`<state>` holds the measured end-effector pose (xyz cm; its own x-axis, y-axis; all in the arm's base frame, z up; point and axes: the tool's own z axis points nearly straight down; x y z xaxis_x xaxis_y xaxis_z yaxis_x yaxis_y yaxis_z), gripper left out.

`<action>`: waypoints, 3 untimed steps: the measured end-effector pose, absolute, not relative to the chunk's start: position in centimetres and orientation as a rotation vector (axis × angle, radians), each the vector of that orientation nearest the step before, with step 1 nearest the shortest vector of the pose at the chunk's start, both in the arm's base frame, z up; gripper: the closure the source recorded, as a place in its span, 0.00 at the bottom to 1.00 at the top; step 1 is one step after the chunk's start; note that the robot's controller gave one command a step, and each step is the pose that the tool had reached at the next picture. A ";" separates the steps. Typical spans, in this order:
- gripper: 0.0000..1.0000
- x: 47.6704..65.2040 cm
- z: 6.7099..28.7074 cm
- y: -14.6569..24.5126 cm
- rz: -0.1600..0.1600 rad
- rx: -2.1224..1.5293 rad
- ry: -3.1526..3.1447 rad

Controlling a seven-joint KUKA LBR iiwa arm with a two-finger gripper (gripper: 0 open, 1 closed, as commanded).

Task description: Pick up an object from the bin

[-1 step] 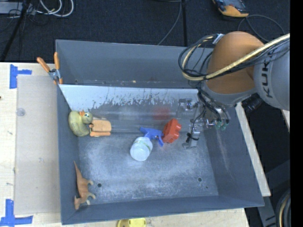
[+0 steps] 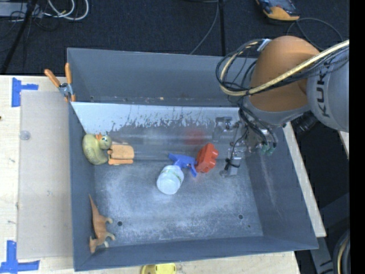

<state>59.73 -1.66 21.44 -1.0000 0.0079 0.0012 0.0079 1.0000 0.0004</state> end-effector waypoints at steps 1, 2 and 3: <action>0.00 60.3 19.4 0.4 0.004 0.055 -3.146; 0.00 59.5 14.1 4.4 -0.002 0.120 -3.139; 0.00 59.4 11.4 5.0 -0.003 0.115 -3.139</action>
Offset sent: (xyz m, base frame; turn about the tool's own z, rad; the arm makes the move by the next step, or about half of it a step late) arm -0.0053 0.0691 -0.0851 -0.0864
